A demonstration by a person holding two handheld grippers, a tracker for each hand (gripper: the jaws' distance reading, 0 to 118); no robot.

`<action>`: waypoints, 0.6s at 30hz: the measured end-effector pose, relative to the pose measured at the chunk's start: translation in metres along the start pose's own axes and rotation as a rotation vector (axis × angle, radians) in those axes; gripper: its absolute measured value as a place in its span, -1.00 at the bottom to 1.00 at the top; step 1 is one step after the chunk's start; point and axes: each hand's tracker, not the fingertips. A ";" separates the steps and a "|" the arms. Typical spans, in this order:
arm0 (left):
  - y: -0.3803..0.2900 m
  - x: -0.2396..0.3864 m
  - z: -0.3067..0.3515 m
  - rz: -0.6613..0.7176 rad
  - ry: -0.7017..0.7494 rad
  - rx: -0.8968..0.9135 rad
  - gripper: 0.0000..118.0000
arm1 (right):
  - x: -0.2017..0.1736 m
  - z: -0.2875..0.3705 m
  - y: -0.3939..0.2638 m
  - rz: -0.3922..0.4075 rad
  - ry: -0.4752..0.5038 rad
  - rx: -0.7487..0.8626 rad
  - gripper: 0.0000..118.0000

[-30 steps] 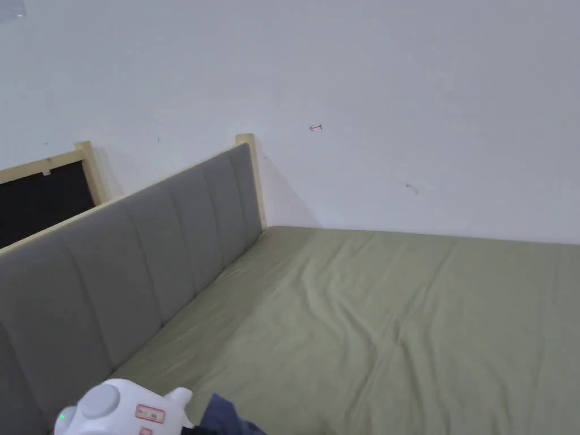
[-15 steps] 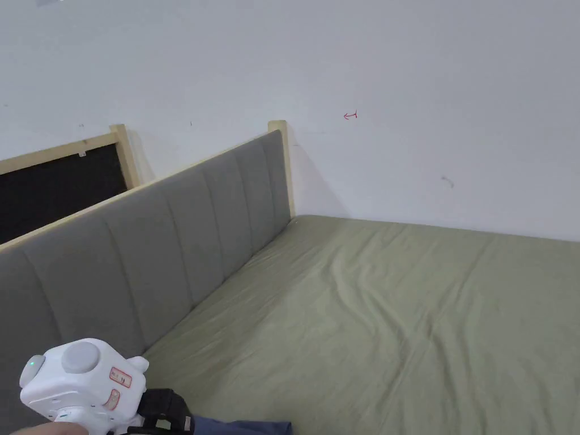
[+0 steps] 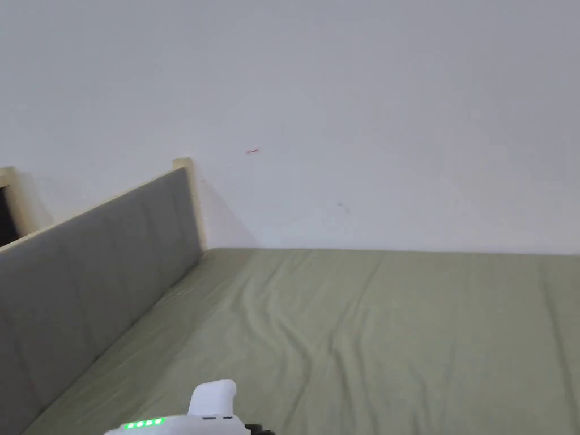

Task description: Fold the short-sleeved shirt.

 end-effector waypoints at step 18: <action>-0.025 0.178 0.057 -0.277 0.206 0.811 -0.99 | -0.025 0.105 0.022 0.217 -0.210 0.924 -1.00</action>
